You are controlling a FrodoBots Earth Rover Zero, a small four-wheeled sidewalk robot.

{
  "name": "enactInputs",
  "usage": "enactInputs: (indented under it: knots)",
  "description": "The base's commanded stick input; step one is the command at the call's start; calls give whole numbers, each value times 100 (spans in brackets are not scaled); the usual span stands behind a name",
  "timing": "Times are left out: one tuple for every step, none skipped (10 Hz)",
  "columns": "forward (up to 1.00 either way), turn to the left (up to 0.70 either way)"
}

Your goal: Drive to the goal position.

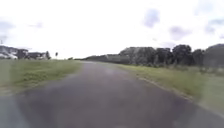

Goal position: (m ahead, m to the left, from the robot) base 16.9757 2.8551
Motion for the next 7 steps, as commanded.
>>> enactInputs:
  knots:
    - [70,0]
    - [70,0]
    - [70,0]
    - [70,0]
    - [70,0]
    - [70,0]
    - [70,0]
